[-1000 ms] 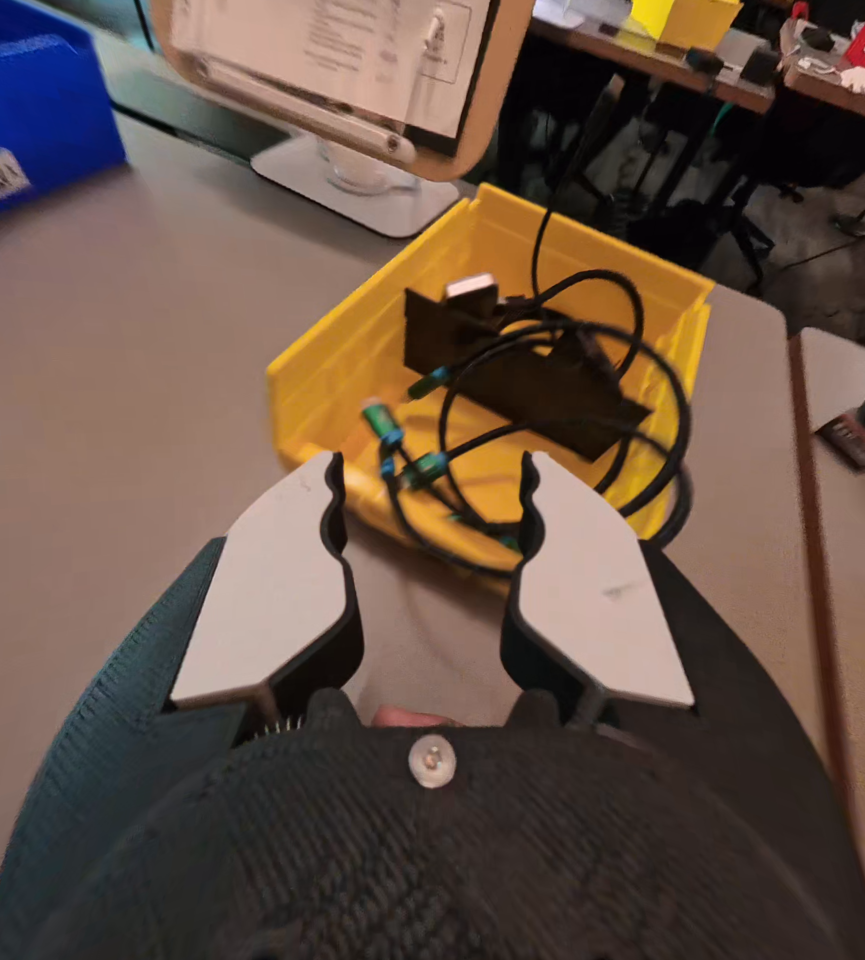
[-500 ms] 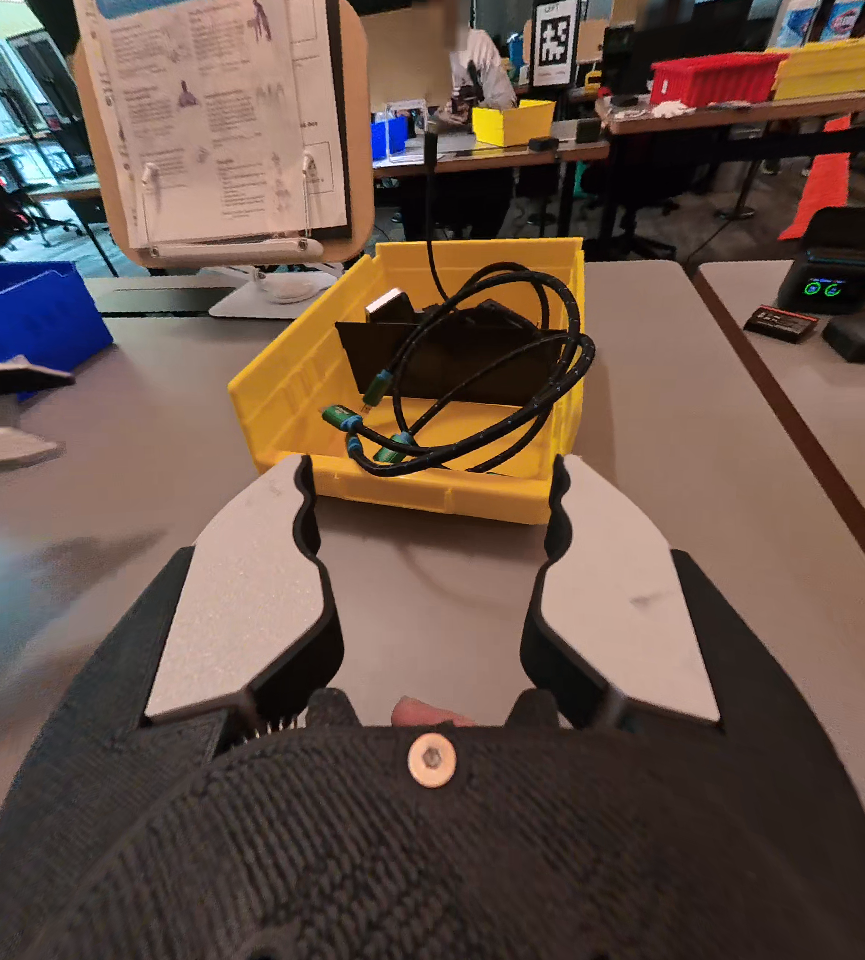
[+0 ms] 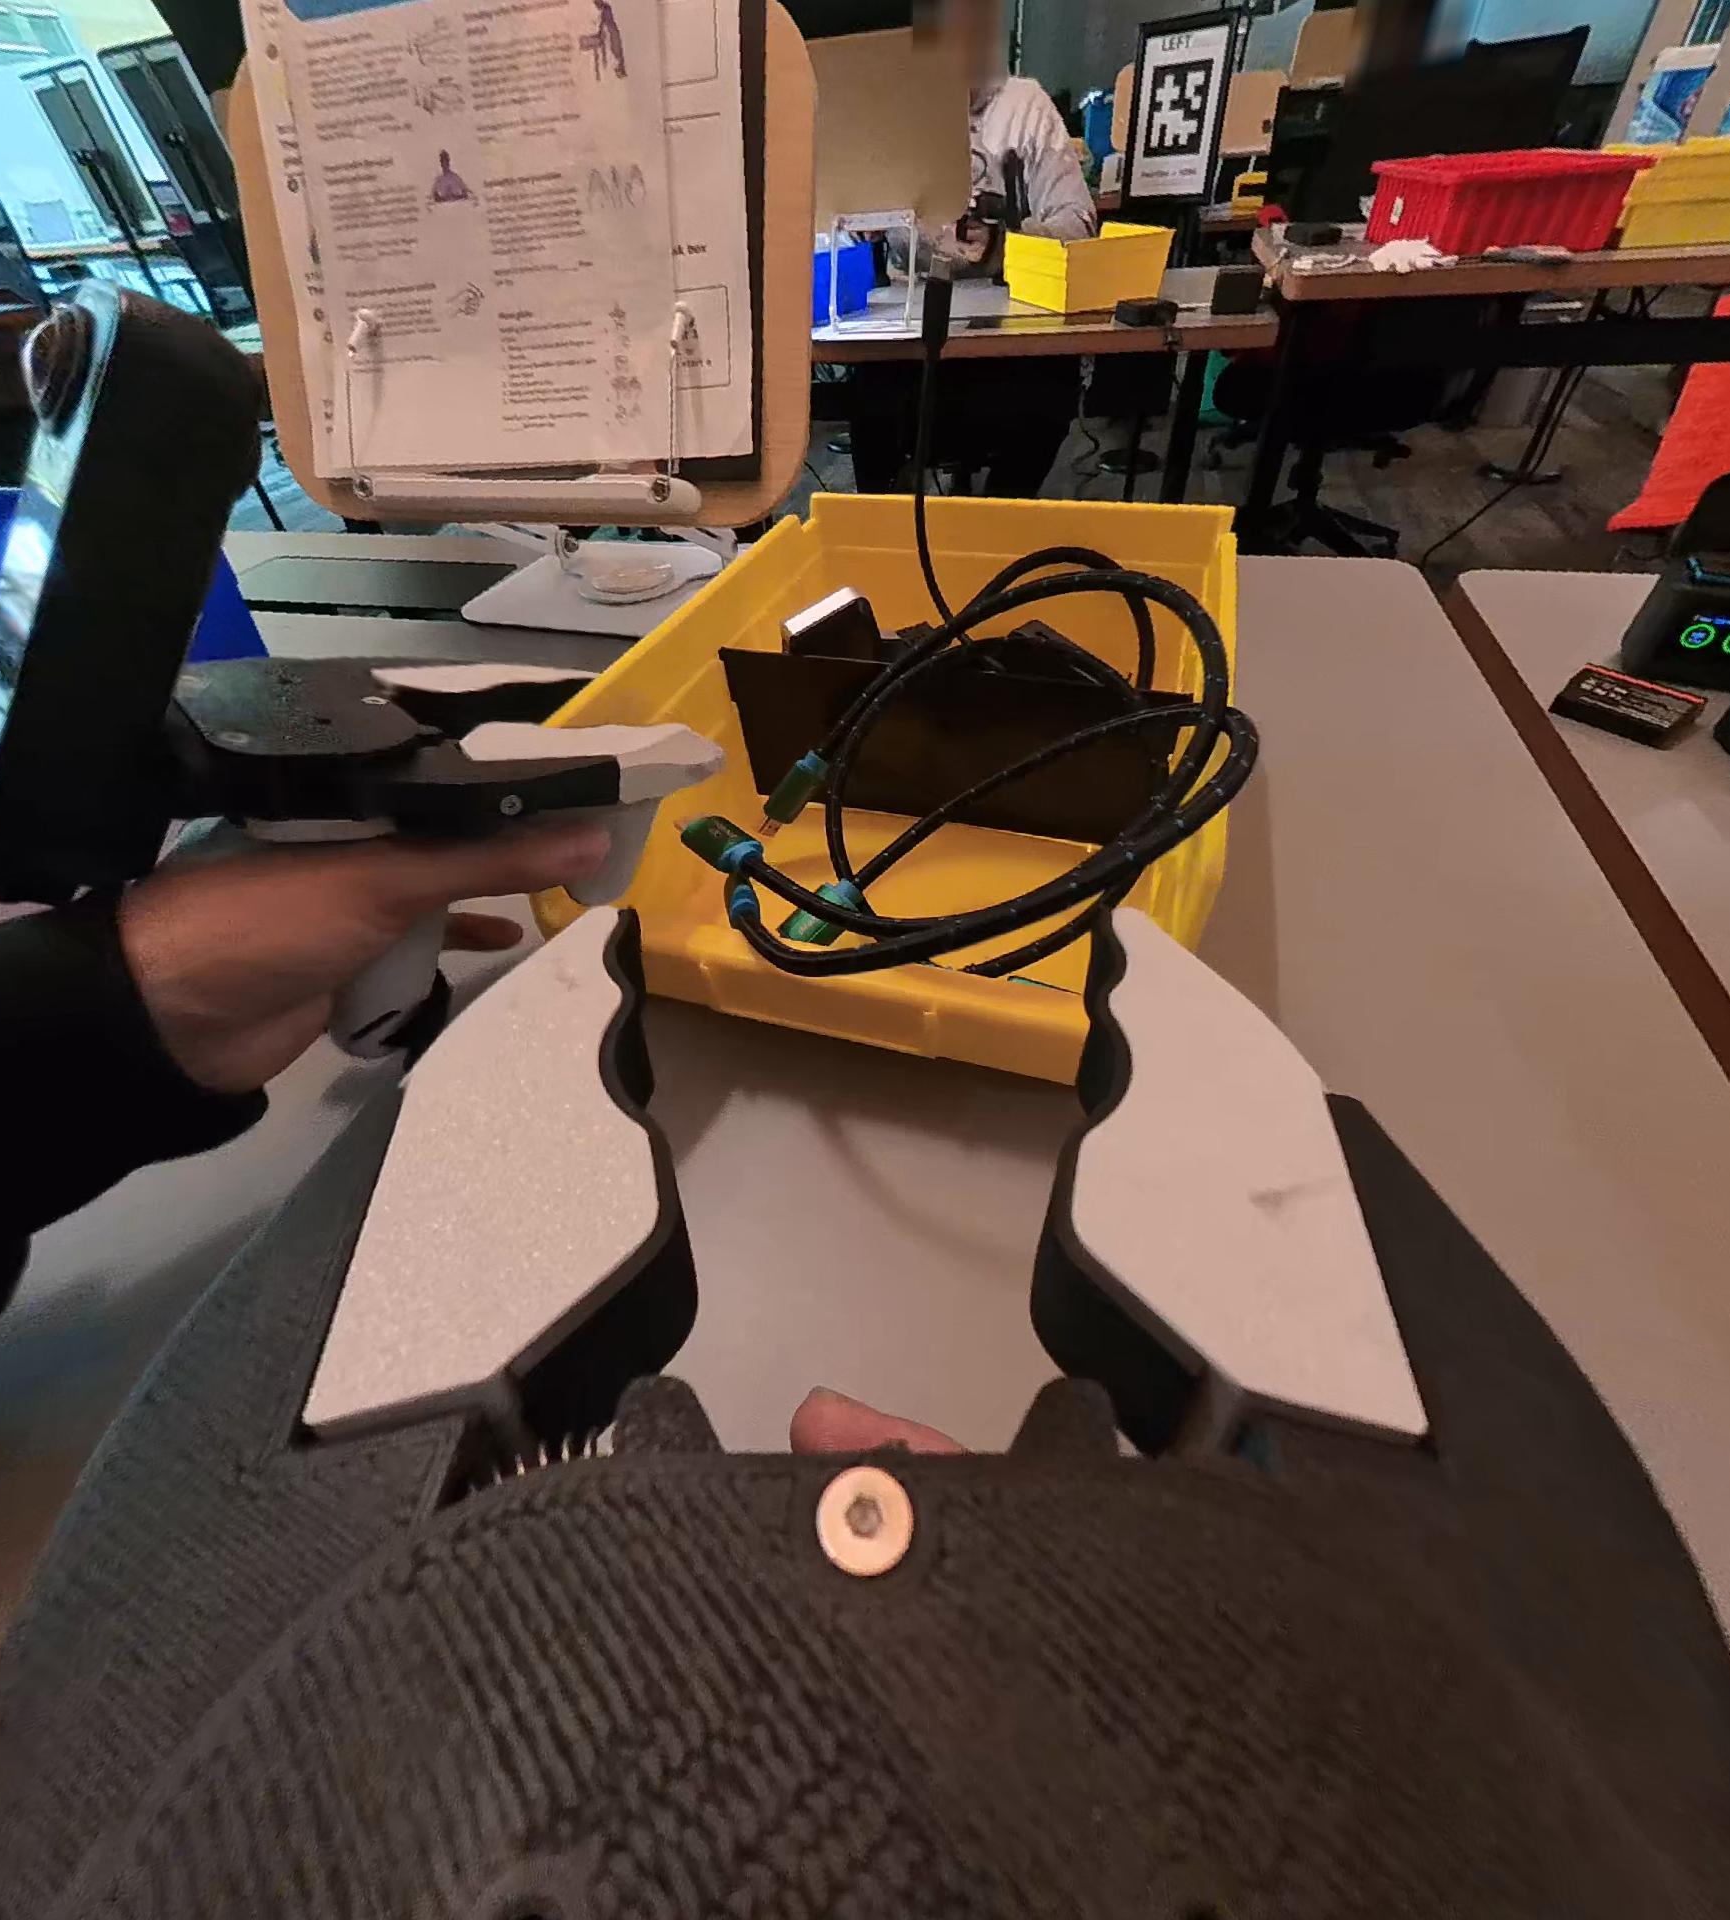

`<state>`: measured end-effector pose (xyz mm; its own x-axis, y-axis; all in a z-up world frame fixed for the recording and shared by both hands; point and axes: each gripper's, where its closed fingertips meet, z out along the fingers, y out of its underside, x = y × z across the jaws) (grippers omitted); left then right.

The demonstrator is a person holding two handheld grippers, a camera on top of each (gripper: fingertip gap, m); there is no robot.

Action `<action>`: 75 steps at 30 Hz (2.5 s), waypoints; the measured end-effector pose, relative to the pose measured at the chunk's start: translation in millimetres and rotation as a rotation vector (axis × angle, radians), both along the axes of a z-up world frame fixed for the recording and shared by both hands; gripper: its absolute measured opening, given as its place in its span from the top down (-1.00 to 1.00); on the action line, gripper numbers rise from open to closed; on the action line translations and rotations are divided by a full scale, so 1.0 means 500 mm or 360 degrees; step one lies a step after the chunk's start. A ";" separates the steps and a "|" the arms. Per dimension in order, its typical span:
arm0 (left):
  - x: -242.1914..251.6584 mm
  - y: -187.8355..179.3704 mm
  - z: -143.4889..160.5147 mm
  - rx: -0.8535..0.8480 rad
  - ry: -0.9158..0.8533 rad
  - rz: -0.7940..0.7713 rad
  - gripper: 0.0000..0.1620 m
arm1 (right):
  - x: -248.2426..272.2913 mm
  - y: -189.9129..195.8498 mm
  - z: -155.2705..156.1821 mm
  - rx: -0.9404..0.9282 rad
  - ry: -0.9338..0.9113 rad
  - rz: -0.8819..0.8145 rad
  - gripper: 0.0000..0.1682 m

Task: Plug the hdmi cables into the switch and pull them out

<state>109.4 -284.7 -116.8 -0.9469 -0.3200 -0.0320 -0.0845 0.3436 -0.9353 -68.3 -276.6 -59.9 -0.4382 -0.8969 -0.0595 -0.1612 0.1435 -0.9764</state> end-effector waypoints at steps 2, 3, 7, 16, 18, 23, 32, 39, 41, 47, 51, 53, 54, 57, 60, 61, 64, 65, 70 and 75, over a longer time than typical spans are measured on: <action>0.020 0.005 0.000 0.0060 -0.0130 0.0019 0.50 | -0.001 -0.001 -0.004 0.0001 0.0013 0.0009 0.04; 0.032 0.013 -0.001 0.0091 -0.0156 0.0032 0.55 | -0.004 -0.002 -0.005 0.0000 0.0022 0.0010 0.05; 0.113 0.093 0.000 0.0100 -0.0227 0.0139 0.85 | -0.023 -0.010 0.005 -0.0026 0.0008 -0.0016 0.07; 0.207 0.377 0.004 -0.0019 -0.0299 0.0066 0.90 | -0.017 -0.006 0.017 0.0040 -0.0086 -0.0006 0.12; 0.226 0.442 0.005 -0.0035 -0.0316 0.0121 0.89 | 0.003 0.017 0.025 0.0020 -0.0080 0.0048 0.11; 0.273 0.591 0.006 -0.0042 -0.0355 0.0300 0.87 | 0.082 0.122 0.043 -0.0015 -0.0064 0.0297 0.09; 0.299 0.688 0.006 -0.0126 -0.0290 0.0446 0.91 | 0.296 0.403 0.065 0.0006 0.0041 0.0881 -0.01; 0.302 0.689 0.005 -0.0132 -0.0268 0.0449 0.91 | 0.535 0.516 0.207 0.0078 0.0068 0.1051 -0.27; 0.301 0.689 0.005 -0.0138 -0.0254 0.0437 0.91 | 0.608 0.551 0.237 0.0182 0.0016 0.1128 -0.27; 0.296 0.686 0.004 -0.0159 -0.0203 0.0374 0.89 | 0.815 0.565 0.197 0.0682 0.0217 0.1009 -0.24; 0.295 0.685 0.004 -0.0163 -0.0192 0.0358 0.88 | 0.912 0.574 0.112 0.0765 0.0462 0.0851 -0.11; 0.293 0.684 0.004 -0.0172 -0.0173 0.0335 0.87 | 0.949 0.532 0.067 0.0674 0.0554 0.0599 -0.10; 0.291 0.683 0.004 -0.0179 -0.0159 0.0319 0.87 | 0.962 0.502 0.047 0.0650 0.0584 0.0444 -0.12; 0.288 0.682 0.004 -0.0195 -0.0120 0.0281 0.83 | 0.987 0.493 -0.011 0.0730 0.0762 0.0375 -0.08; 0.290 0.682 0.003 -0.0201 -0.0097 0.0279 0.83 | 1.012 0.514 -0.039 0.0738 0.0868 0.0420 0.18; 0.291 0.682 0.003 -0.0202 -0.0092 0.0280 0.83 | 1.020 0.503 -0.043 0.0695 0.0870 0.0353 0.16; 0.292 0.682 0.003 -0.0207 -0.0077 0.0276 0.83 | 1.047 0.498 -0.058 0.0719 0.0838 0.0272 0.21; 0.292 0.682 0.003 -0.0208 -0.0072 0.0273 0.83 | 1.050 0.505 -0.074 0.0743 0.0887 0.0290 0.31; 0.291 0.681 0.003 -0.0215 -0.0054 0.0261 0.81 | 1.056 0.489 -0.123 0.0544 0.1182 0.0234 0.36; 0.292 0.681 0.003 -0.0215 -0.0050 0.0263 0.82 | 1.052 0.519 -0.184 0.0606 0.1390 0.0302 0.29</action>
<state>255.6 56.0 -115.4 -0.8803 -0.4744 -0.0072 -0.0993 0.1990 -0.9749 457.8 -16.9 -151.9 -0.3161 -0.9451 -0.0829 -0.8601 0.3223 -0.3955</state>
